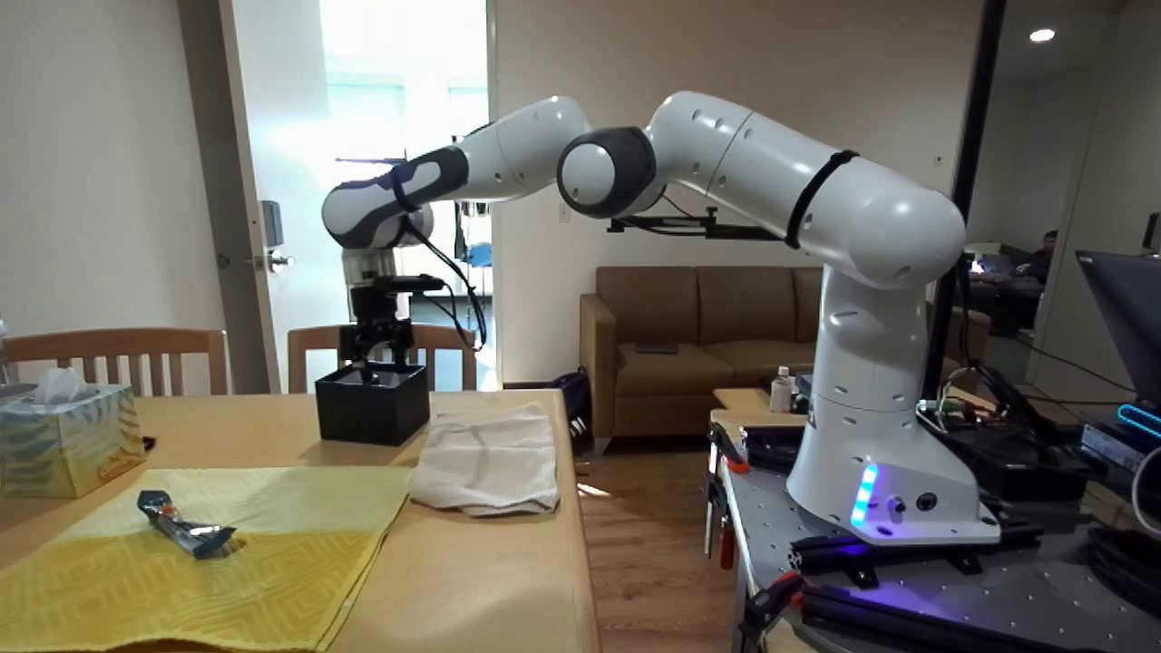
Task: Pick up the bottle from the black box and put it on the table.
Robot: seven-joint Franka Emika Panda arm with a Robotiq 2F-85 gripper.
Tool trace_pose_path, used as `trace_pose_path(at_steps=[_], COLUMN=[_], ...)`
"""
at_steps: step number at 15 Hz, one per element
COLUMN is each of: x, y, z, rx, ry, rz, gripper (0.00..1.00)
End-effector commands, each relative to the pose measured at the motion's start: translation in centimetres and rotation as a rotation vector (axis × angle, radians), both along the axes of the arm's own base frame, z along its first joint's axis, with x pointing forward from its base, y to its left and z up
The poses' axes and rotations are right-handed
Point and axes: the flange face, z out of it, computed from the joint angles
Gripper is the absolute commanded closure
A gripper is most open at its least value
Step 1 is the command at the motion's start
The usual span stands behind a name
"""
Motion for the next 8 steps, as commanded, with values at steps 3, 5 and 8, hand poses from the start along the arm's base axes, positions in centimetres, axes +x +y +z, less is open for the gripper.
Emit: trace_pose_path(at_steps=[3, 5, 8], x=[-0.2, -0.4, -0.4], y=[-0.4, -0.3, -0.4], z=[-0.5, -0.2, 1.1], rx=[0.105, 0.151, 0.206], ry=[0.017, 0.026, 0.004], rz=[-0.045, -0.074, -0.134], gripper=[0.00, 0.00, 0.00])
